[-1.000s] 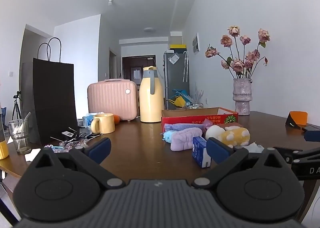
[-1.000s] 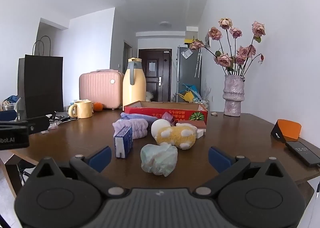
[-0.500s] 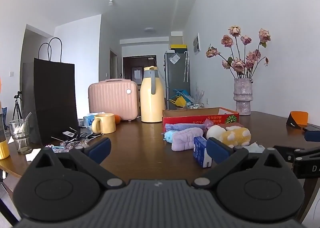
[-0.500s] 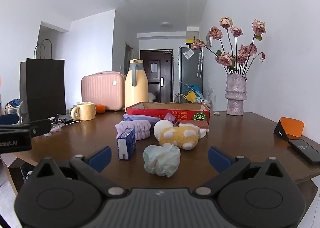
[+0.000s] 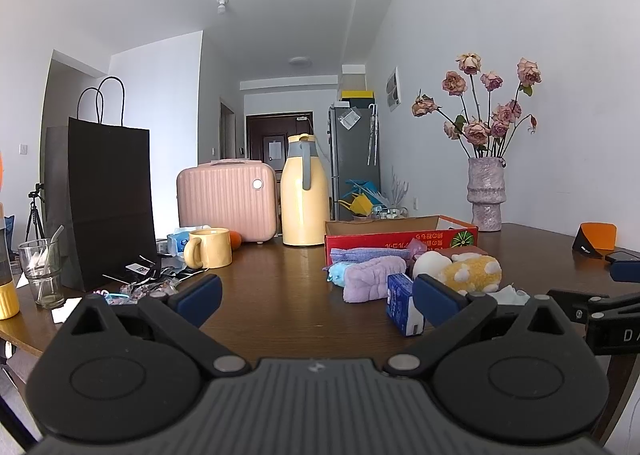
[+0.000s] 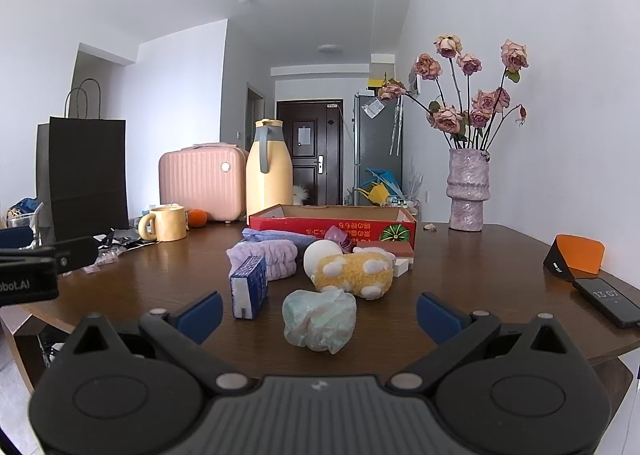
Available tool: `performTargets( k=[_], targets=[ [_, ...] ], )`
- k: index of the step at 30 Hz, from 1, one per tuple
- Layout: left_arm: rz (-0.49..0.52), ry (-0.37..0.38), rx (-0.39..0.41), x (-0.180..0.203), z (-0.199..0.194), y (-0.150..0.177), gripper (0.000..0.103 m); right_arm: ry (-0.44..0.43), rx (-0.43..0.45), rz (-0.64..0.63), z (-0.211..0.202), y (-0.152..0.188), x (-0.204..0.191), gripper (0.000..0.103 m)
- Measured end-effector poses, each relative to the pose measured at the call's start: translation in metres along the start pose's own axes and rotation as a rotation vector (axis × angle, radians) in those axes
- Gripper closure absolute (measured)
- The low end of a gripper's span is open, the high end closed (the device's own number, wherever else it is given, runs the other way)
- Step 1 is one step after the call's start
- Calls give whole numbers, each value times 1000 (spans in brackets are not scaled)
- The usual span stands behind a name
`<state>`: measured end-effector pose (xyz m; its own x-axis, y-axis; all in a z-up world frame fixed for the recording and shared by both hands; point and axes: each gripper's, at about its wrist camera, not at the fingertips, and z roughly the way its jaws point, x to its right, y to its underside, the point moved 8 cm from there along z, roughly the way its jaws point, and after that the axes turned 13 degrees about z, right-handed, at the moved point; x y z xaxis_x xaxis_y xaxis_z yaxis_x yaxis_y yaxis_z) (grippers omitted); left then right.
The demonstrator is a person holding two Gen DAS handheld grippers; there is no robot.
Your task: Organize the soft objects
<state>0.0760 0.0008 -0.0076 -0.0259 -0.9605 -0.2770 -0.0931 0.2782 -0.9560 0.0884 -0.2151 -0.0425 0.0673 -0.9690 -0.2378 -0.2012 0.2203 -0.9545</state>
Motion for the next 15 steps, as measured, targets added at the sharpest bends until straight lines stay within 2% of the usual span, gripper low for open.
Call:
performTargets(
  k=[15],
  targets=[
    [1, -1, -1, 0, 0, -1, 0, 3, 9, 10, -1, -1, 2, 0]
  ],
)
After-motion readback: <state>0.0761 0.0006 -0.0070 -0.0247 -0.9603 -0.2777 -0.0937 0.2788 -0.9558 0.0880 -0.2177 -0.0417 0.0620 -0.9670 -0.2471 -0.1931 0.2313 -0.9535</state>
